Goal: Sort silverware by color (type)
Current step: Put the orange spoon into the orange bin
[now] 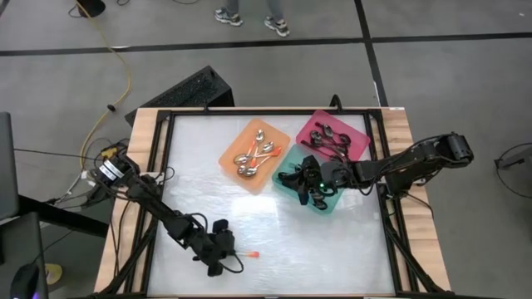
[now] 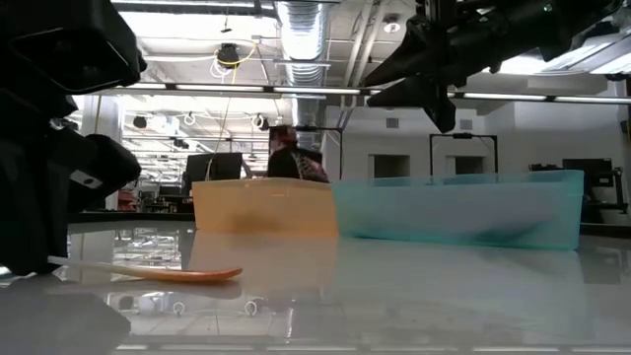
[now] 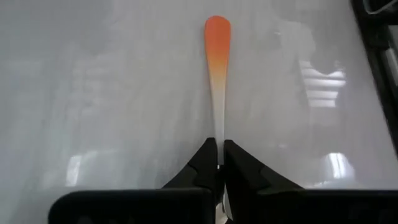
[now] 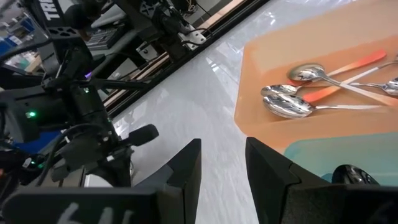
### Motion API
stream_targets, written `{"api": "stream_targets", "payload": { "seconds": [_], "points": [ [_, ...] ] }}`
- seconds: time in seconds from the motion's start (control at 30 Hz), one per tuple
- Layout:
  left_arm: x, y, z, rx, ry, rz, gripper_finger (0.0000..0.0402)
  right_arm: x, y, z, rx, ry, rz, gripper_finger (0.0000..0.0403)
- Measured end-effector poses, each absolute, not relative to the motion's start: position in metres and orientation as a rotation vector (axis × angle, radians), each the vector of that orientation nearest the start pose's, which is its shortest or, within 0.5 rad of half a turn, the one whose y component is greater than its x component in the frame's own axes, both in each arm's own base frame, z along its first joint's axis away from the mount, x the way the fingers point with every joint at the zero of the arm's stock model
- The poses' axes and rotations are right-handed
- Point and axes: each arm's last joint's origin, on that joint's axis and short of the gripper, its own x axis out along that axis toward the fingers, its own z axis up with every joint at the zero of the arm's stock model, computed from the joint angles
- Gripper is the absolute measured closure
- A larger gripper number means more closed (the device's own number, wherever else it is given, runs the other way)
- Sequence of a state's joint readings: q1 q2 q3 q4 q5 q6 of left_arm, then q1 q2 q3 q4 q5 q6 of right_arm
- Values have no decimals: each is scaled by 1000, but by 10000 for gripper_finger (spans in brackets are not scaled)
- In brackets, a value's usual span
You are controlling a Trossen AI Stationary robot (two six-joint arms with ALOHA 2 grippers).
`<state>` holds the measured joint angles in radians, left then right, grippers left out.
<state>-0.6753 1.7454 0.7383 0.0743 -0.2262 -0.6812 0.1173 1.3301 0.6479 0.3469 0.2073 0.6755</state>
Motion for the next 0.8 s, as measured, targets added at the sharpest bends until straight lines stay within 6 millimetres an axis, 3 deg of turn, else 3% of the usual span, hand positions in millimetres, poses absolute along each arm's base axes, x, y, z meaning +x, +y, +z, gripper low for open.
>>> {"api": "stream_targets", "payload": {
  "seconds": [0.2, 0.37, 0.8],
  "points": [
    [232, -181, 126, -209, 893, -4, 399, 276, 27, 225, 628, 253, -154, 271],
    [225, -173, 151, -201, 799, 86, 399, 278, 28, 232, 642, 190, -107, 271],
    [198, -139, 254, -290, 313, 249, 400, 279, 32, 249, 574, 32, -8, 270]
  ]
}}
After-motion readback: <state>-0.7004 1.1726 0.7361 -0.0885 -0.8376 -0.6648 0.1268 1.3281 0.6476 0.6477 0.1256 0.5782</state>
